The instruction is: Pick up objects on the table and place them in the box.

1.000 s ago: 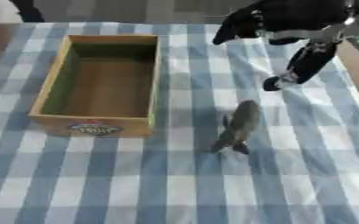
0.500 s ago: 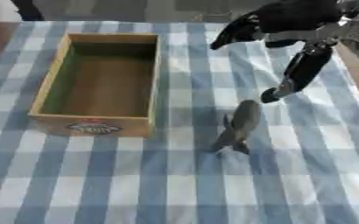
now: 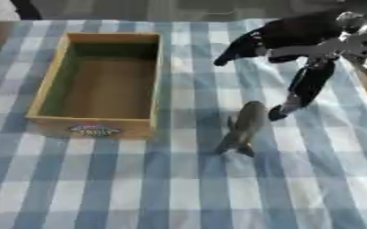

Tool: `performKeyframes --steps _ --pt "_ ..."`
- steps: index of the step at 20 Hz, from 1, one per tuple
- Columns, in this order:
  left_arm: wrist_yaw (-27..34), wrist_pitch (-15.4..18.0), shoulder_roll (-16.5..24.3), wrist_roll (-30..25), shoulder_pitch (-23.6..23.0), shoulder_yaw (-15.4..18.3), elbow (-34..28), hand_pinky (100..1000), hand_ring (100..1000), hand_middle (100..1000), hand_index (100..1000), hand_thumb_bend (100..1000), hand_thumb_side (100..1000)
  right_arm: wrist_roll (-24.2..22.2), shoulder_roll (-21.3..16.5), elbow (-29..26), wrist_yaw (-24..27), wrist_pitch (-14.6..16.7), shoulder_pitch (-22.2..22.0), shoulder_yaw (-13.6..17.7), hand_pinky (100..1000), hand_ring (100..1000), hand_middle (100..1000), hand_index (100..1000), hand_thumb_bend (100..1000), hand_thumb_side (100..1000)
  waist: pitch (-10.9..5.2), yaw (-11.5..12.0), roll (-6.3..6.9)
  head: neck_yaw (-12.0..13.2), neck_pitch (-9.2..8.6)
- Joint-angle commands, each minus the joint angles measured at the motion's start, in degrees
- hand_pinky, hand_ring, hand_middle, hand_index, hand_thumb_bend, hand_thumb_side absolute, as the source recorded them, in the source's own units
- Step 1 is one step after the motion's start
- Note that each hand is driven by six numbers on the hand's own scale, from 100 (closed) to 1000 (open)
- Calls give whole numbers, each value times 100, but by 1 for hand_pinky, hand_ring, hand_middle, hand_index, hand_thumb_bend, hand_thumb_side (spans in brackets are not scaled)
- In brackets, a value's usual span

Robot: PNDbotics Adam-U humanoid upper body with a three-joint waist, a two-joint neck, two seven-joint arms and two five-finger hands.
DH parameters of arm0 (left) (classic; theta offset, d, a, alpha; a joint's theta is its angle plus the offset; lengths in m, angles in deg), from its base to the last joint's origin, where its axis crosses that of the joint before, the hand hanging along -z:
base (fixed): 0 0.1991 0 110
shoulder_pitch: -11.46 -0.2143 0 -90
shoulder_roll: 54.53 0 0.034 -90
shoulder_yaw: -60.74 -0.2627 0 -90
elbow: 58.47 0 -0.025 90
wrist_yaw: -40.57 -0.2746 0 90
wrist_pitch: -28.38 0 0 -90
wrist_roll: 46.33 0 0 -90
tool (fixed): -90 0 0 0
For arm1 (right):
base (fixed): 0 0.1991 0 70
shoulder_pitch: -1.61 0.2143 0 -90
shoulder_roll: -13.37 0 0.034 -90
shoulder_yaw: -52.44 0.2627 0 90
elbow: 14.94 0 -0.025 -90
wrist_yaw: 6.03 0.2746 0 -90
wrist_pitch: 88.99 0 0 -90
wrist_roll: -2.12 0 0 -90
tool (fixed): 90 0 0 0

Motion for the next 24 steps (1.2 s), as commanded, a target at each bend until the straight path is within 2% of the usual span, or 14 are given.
performKeyframes --steps 1,8,17,24 --pt "-1 21 128 -15 72 -1 -108 827 835 784 786 100 624 -1132 -213 -116 106 1165 -34 40 870 928 847 992 593 159 -83 0 -1 -25 -54" --pt "9 21 106 -22 75 -8 -108 827 835 784 786 100 624 -1132 -178 -148 53 1208 -169 33 873 933 832 979 548 140 -68 -1 19 -41 -62" --pt "18 20 94 -24 75 -8 -108 827 835 784 786 100 623 -1132 -19 1 -168 1331 -120 -48 872 934 796 940 498 114 -42 22 29 -53 -66" --pt "19 21 95 -24 81 -10 -108 827 836 784 785 100 623 -1132 19 297 -360 1417 -122 -275 873 939 798 952 486 100 -21 41 17 -68 -66"
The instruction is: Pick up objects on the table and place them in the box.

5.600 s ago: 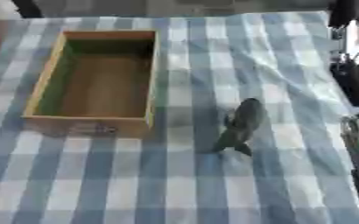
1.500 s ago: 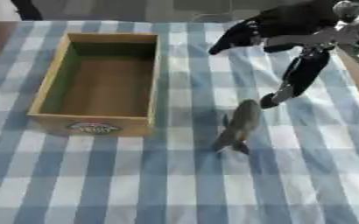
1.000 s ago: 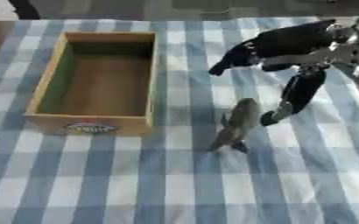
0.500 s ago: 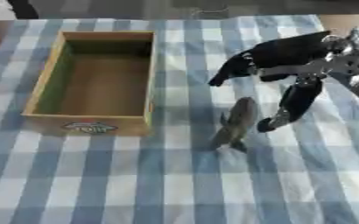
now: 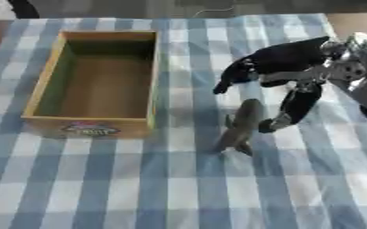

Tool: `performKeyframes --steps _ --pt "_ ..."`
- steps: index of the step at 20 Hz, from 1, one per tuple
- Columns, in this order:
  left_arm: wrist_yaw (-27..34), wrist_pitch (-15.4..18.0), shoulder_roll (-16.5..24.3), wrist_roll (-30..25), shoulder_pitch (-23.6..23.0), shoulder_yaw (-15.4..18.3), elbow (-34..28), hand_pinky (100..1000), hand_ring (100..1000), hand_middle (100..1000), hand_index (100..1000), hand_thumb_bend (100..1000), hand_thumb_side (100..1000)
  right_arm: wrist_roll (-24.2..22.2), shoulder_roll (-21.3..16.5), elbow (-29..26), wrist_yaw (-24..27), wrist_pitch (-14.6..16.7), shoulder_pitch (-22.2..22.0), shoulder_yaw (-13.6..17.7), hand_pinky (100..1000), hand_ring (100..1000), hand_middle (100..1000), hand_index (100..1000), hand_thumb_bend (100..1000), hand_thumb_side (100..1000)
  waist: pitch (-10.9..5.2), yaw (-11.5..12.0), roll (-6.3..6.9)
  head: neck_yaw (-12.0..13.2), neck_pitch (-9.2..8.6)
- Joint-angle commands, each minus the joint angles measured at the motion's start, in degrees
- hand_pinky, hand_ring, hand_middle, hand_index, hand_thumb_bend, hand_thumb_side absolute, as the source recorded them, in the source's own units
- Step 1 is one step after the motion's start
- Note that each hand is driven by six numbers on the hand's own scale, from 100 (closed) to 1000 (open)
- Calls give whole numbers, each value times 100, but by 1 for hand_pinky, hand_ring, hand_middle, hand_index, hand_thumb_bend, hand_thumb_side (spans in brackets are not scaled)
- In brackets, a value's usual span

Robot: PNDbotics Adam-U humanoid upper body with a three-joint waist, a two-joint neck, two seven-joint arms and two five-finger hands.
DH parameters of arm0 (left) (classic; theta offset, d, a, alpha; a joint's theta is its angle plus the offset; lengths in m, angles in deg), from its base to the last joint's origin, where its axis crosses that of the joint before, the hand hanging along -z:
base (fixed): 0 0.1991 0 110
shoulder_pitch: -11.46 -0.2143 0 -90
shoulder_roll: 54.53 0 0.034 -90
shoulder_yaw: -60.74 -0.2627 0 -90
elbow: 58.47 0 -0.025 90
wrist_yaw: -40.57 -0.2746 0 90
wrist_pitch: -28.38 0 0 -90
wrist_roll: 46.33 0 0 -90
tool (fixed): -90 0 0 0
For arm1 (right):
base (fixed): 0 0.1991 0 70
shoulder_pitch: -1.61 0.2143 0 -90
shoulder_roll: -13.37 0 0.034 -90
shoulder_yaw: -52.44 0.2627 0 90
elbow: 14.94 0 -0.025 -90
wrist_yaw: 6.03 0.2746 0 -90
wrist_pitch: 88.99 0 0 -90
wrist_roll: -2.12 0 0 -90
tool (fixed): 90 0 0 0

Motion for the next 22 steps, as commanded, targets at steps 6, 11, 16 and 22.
performKeyframes --steps 6,11,16,22 --pt "-1 9 94 -11 81 -7 -108 827 836 783 785 100 622 -1247 -12 323 -194 1319 126 -81 869 934 790 937 498 100 -82 16 -9 -22 -62" --pt "0 11 93 -14 89 -10 -108 827 836 783 785 100 622 -1247 43 475 -266 1291 160 -179 865 929 776 922 494 100 -80 37 -8 -31 -67" --pt "1 11 93 -15 98 -12 -108 827 836 783 785 100 620 -1247 80 554 -268 1298 205 -227 859 923 745 892 460 100 -77 60 -23 -26 -68" --pt "-3 10 99 -16 104 -13 -108 827 836 783 785 100 619 -1247 83 575 -228 1315 228 -279 858 920 730 863 417 100 -74 85 -41 -22 -63"
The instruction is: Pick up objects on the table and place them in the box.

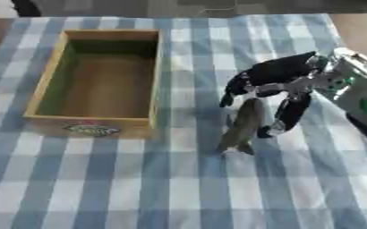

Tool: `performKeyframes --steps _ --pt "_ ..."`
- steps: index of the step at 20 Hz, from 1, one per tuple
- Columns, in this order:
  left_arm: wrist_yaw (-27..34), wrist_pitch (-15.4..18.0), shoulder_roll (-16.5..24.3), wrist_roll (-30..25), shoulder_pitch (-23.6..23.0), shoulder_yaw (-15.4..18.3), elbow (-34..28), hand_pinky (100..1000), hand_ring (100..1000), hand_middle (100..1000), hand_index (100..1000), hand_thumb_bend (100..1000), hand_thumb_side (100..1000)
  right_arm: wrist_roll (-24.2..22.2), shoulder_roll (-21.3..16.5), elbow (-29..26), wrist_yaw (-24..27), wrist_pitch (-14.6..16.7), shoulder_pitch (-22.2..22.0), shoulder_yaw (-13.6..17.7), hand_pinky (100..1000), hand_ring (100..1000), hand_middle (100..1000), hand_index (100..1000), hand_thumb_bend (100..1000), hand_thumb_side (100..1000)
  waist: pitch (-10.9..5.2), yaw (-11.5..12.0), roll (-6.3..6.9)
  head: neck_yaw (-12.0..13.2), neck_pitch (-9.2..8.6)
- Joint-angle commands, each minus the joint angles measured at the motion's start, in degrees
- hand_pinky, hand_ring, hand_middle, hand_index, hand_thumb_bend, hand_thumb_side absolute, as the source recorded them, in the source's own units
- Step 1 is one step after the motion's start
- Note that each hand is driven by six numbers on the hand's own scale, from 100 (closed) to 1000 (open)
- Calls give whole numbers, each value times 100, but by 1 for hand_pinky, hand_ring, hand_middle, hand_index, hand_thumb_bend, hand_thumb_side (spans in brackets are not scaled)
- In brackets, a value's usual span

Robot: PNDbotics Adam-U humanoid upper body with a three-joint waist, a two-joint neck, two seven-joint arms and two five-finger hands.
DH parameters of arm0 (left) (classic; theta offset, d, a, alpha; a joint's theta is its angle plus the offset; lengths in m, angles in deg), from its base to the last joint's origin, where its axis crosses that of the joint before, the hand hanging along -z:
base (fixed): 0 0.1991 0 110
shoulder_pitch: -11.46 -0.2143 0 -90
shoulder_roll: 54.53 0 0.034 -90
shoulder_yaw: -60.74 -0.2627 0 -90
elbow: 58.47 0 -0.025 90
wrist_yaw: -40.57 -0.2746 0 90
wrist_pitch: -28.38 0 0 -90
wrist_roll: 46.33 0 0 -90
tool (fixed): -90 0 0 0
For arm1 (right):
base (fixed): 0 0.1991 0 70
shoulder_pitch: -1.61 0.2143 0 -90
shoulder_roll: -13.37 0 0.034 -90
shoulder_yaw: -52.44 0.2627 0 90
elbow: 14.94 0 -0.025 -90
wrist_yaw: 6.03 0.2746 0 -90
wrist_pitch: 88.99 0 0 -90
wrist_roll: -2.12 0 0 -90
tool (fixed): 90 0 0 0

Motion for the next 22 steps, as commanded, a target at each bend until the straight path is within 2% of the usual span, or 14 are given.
performKeyframes --steps 1,10,13,19,22 --pt "-4 7 99 -15 94 15 -108 827 836 783 785 100 619 -1275 -119 -39 13 1289 106 32 858 920 722 854 401 100 -98 0 -16 -1 -49" --pt "-11 15 103 -18 105 13 -108 827 836 783 785 100 619 -1275 -137 92 -145 1311 70 -106 855 920 698 806 339 100 -101 3 -32 -4 -56" --pt "-11 16 105 -12 101 18 -108 827 836 783 785 100 619 -1275 -111 215 -252 1358 80 -152 852 914 662 776 323 100 -102 -2 -34 -3 -55" --pt "-10 13 108 -5 97 22 -108 827 837 784 786 100 620 -1275 -70 305 -236 1380 113 -155 850 904 604 688 333 100 -101 -15 -30 -3 -52" --pt "-12 13 107 -6 96 22 -108 827 837 784 786 100 620 -1275 -65 316 -215 1374 114 -158 849 902 598 677 334 100 -100 -24 -30 -3 -50"
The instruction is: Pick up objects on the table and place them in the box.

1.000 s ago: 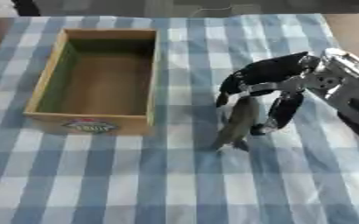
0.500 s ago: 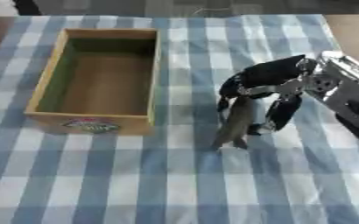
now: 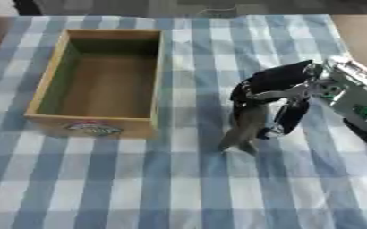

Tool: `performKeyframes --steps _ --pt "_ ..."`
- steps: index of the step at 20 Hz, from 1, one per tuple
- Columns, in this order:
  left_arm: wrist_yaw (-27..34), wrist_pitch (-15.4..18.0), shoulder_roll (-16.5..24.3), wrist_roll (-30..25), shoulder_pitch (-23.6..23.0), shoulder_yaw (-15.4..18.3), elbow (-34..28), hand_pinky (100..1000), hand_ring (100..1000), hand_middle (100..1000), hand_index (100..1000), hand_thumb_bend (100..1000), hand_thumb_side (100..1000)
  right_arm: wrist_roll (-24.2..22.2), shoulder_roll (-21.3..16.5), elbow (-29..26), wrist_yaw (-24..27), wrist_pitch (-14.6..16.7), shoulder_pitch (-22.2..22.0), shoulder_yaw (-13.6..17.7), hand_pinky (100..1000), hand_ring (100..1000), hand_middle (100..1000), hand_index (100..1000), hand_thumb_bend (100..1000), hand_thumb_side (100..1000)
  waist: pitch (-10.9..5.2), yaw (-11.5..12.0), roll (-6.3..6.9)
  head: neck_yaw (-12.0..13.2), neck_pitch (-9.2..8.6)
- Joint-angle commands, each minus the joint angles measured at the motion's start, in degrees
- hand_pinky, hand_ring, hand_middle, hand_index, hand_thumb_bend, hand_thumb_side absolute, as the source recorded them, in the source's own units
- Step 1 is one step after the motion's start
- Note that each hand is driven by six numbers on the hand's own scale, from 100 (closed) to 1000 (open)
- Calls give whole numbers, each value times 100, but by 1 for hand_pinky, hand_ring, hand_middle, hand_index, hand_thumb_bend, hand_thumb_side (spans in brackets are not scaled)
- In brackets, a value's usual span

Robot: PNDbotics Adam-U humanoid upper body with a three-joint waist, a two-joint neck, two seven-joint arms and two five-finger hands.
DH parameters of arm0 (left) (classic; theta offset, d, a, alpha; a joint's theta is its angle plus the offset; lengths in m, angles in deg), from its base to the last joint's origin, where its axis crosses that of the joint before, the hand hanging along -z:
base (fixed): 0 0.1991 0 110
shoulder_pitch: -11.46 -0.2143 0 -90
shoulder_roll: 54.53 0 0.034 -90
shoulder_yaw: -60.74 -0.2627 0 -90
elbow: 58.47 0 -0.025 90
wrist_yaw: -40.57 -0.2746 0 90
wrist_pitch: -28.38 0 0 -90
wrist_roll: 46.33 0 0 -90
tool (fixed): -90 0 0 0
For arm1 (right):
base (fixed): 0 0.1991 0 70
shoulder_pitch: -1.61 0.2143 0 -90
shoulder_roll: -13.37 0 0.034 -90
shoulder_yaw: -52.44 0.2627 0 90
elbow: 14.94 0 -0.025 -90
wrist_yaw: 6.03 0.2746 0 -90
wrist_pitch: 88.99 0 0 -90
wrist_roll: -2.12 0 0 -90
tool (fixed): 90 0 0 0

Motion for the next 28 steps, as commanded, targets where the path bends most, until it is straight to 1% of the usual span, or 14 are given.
performKeyframes --steps 1,3,9,11,13,16,19,23,24,28 --pt "-12 6 107 2 72 23 -108 827 837 784 786 100 620 -1315 -88 -4 7 1333 90 53 848 902 596 672 335 100 -100 -7 1 -4 -49" --pt "-13 3 108 2 70 24 -108 827 837 784 786 100 619 -1315 -78 -5 57 1319 98 67 843 893 571 619 344 100 -100 -15 3 -1 -47" --pt "-12 2 109 3 68 24 -108 827 837 784 787 100 620 -1315 -64 -35 213 1244 129 81 838 883 545 575 363 100 -107 -26 4 3 -48" --pt "-12 3 110 2 68 24 -108 827 837 784 787 100 620 -1315 -69 -45 262 1210 126 85 836 880 538 560 316 100 -108 -33 3 2 -52" --pt "-12 4 110 1 67 24 -108 827 837 784 787 100 620 -1315 -72 -55 311 1166 122 99 832 876 529 542 233 100 -108 -37 2 3 -56" --pt "-11 3 112 1 64 26 -108 827 837 784 787 100 620 -1315 -74 -78 377 1101 122 126 828 871 514 526 158 100 -109 -39 4 7 -59" --pt "-11 5 113 2 64 27 -108 827 837 784 787 100 620 -1315 -77 -120 428 1040 133 165 826 867 500 511 124 100 -112 -40 7 5 -56" --pt "-10 6 112 -1 61 27 -108 828 837 784 787 100 621 -1315 -75 -166 479 962 148 222 821 860 469 497 116 100 -114 -48 11 3 -61" --pt "-10 6 112 -1 59 28 -108 828 837 784 787 100 621 -1315 -75 -177 490 946 151 241 817 853 450 485 100 100 -113 -51 12 4 -62" --pt "-7 8 115 -2 60 28 -108 828 837 784 787 100 621 -1315 -83 -238 530 880 165 313 815 850 437 470 100 100 -112 -58 19 2 -65"
